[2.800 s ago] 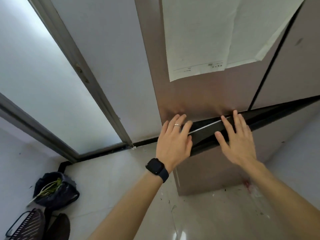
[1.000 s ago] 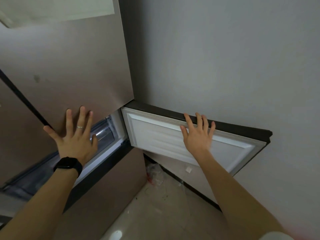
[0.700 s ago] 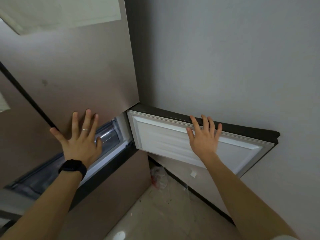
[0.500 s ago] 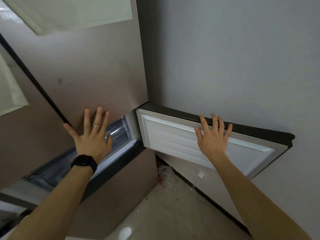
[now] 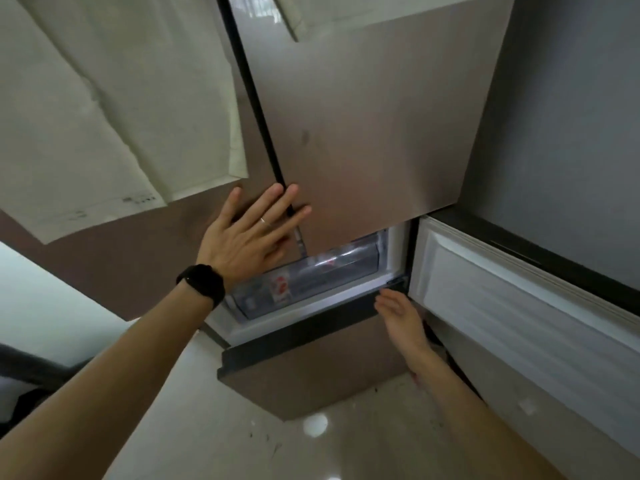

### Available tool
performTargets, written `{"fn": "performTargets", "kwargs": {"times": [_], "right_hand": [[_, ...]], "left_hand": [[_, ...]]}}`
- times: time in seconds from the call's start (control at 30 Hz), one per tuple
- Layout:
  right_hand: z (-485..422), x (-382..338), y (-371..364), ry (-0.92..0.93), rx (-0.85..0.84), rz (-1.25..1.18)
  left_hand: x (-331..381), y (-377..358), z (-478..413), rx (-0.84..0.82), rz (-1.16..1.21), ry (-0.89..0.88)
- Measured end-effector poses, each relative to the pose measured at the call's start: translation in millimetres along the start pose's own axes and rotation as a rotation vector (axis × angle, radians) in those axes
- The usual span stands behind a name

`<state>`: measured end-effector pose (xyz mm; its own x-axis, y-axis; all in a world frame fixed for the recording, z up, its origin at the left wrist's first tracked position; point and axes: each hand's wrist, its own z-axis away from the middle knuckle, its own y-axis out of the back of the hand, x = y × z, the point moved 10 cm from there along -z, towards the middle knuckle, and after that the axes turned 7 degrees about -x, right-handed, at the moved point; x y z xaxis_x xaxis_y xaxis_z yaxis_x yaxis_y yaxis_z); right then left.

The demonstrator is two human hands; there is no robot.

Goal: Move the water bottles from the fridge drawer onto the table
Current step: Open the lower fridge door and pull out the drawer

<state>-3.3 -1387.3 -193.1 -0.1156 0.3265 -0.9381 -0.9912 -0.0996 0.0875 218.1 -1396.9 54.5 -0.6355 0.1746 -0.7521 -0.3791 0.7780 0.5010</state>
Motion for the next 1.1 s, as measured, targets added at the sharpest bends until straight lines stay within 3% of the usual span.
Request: {"fn": "performTargets", "kwargs": {"times": [0.2,0.53,0.67,1.1], "right_hand": [[-71,20,-115,-0.328,-0.281,-0.596],[-117,16,-189,-0.413,-0.191,-1.056],[-122,-11,-201,-0.406,-0.281,-1.269],[-90,-2,-191,-0.418,-0.27,-1.202]], "left_hand": [[8,-8,2,0.085,-0.077,-0.041],[8,-8,1,0.073,-0.045,0.003],[11,-8,1,0.096,-0.068,-0.011],[8,-5,2,0.123,-0.09,0.01]]}}
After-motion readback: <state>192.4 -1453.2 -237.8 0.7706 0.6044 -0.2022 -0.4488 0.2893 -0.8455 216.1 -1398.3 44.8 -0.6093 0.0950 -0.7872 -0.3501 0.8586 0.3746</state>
